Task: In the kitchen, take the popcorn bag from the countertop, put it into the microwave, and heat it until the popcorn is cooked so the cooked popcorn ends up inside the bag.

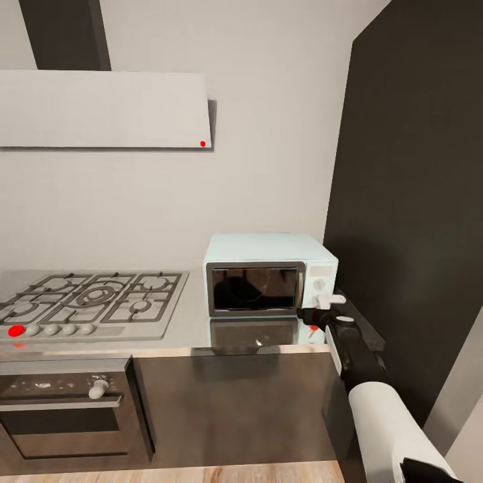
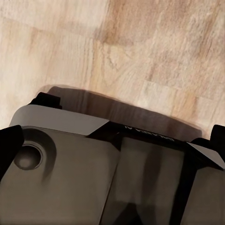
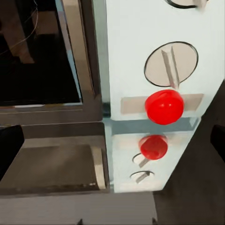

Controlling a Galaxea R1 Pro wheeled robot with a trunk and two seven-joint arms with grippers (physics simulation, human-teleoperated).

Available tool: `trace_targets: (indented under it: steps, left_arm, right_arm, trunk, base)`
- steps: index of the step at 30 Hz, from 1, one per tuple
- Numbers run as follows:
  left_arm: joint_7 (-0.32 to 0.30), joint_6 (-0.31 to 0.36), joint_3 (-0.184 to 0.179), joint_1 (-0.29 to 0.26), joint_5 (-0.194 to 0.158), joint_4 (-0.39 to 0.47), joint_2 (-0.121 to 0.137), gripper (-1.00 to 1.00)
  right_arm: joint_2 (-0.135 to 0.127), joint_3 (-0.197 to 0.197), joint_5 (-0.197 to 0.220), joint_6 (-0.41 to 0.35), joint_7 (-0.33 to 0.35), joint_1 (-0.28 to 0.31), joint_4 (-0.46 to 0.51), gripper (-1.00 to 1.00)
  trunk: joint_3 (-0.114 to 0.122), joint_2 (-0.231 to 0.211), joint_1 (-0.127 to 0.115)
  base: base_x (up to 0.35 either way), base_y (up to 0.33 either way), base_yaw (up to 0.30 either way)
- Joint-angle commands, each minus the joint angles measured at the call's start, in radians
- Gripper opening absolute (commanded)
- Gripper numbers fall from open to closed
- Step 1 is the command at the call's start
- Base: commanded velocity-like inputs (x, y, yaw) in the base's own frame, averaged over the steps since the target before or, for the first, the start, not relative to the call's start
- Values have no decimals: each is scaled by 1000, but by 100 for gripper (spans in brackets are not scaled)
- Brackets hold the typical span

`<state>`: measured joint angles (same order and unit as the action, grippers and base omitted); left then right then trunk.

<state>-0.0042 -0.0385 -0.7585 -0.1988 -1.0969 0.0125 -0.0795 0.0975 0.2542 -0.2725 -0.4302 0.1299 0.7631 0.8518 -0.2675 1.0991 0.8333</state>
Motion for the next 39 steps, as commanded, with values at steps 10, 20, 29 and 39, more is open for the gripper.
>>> trace_targets:
  steps: [10,20,29,39]
  left_arm:
    - [0,-3,-8,-1,-6,1,0,100]
    - [0,-3,-8,-1,-14,1,1,100]
    - [0,-3,-8,-1,-14,2,1,100]
    - [0,-3,-7,-1,-15,1,1,100]
  right_arm:
    - [-56,3,-11,-4,56,1,-8,100]
    - [-58,-2,-15,-4,59,1,-26,100]
    - [-45,-3,-14,-3,51,1,-26,100]
    - [-44,-4,-11,17,42,1,-26,100]
  trunk:
    - [-1,1,0]
    - [-1,1,0]
    - [-1,1,0]
    - [-1,1,0]
  base:
    - [0,-71,0]
    - [0,-84,0]
    - [0,-1,0]
    - [114,0,0]
